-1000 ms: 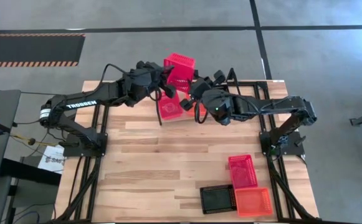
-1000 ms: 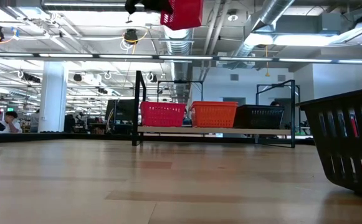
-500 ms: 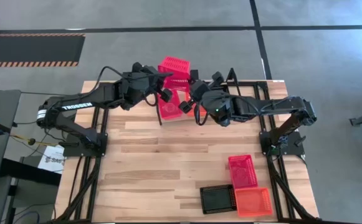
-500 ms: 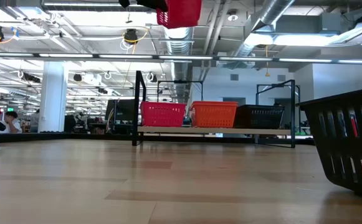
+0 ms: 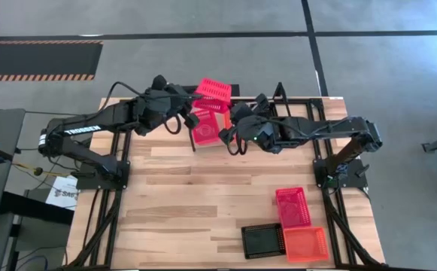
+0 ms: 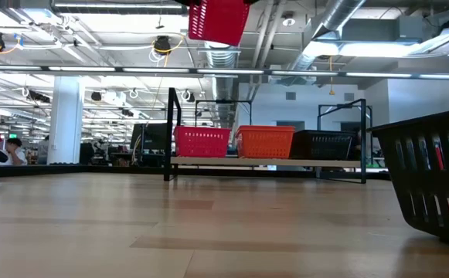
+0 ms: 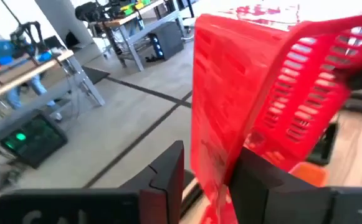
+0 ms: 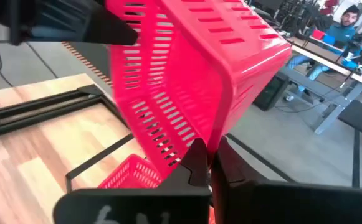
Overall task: Stack baskets on shelf by color
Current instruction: Stack the left red bin into the red bin on the shelf
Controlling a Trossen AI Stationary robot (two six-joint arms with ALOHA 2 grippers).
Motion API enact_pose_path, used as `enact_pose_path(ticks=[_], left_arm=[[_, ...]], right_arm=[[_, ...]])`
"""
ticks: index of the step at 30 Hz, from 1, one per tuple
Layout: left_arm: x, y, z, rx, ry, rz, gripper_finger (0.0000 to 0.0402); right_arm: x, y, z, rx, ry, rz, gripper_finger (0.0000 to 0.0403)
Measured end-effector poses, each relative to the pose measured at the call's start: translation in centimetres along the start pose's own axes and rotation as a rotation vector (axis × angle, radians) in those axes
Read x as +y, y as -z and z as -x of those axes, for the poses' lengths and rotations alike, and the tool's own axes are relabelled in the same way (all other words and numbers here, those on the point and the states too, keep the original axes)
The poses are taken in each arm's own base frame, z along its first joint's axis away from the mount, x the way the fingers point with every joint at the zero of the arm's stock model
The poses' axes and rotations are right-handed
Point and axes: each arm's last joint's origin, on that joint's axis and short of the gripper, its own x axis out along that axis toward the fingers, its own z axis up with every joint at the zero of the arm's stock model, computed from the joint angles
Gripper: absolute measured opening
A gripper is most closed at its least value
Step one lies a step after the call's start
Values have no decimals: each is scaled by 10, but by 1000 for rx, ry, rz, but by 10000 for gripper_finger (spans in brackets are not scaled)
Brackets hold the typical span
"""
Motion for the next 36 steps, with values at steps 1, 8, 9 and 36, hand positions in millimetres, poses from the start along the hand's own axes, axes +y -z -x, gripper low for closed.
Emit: enact_pose_path(ticks=[1, 8, 9, 36], left_arm=[[1, 0, 0, 3, -10, -20, 96], [-1, -5, -3, -43, 50, 23, 99], [-2, -7, -3, -61, 97, 59, 99], [-36, 31, 16, 310, 462, 7, 116]], right_arm=[[2, 0, 4, -3, -10, 4, 1], [13, 2, 24, -31, -17, -15, 1], [12, 2, 25, -35, -2, -16, 1], [-5, -12, 15, -81, 46, 15, 0]])
